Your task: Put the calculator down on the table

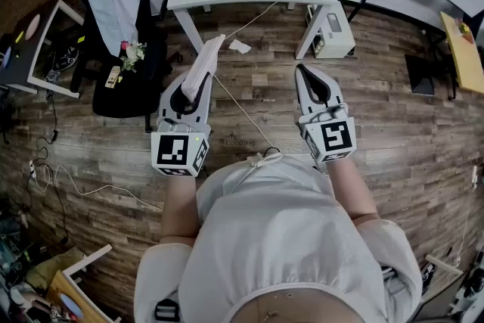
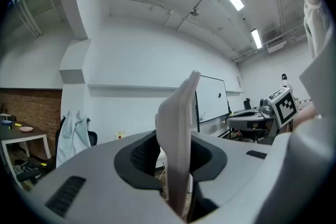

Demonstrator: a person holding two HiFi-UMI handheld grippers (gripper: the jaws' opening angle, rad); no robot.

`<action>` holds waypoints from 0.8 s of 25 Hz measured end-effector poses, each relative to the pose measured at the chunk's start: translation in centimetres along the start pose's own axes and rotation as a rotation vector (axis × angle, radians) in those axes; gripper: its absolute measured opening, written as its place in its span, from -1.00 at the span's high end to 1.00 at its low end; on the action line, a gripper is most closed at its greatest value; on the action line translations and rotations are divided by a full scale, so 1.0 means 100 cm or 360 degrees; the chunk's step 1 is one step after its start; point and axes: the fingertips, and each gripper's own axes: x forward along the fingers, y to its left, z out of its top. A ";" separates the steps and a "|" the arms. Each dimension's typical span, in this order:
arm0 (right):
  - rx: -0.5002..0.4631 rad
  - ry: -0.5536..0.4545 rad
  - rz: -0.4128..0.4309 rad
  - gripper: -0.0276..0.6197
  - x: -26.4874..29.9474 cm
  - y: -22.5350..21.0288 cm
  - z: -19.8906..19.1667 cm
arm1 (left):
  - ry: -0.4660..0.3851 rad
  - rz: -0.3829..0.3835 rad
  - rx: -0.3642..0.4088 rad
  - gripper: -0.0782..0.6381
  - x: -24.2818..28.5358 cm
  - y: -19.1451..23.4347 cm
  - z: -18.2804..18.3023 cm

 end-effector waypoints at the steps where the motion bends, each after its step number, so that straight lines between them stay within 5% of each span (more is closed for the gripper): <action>1: 0.0001 0.0000 -0.0003 0.91 0.001 0.000 -0.001 | -0.0001 0.0001 -0.0003 0.45 0.000 0.001 -0.001; 20: 0.0048 0.0077 0.0003 0.90 0.028 0.023 -0.015 | 0.0036 -0.0007 -0.0125 0.45 0.002 0.031 -0.022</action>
